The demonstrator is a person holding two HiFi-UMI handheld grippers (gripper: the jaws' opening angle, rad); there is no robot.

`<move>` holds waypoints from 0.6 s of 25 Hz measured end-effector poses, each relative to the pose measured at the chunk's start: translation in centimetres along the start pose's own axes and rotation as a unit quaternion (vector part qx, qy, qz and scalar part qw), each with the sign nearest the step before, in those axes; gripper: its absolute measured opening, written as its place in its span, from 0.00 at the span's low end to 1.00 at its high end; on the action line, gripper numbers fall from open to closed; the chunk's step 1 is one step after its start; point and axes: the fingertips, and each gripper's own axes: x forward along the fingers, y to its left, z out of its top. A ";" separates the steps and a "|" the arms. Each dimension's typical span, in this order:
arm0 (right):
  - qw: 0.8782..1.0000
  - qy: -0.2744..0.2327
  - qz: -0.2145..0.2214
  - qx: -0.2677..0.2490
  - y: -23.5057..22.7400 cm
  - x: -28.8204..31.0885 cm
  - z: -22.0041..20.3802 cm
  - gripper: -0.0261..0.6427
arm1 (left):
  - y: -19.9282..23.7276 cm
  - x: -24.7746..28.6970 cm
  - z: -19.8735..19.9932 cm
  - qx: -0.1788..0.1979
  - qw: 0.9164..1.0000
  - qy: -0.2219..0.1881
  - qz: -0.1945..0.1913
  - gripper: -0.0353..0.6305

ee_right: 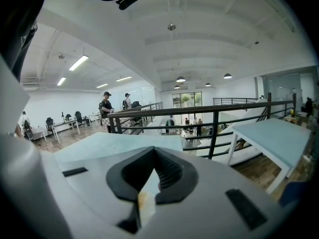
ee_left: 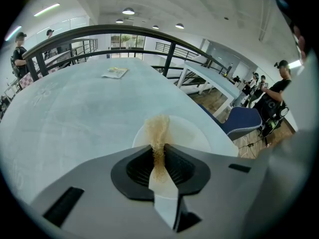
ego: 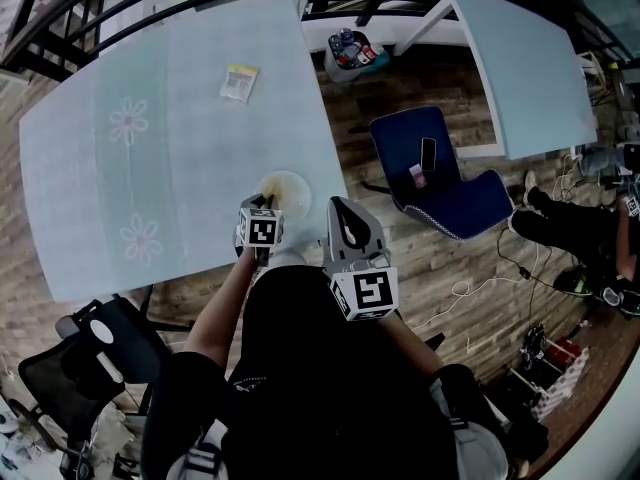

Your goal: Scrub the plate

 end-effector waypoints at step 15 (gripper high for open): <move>0.999 0.009 0.052 -0.012 -0.2 0.5 0.0 0.05 | 2.5 -1.2 -0.2 -0.038 0.998 -0.012 0.058 0.15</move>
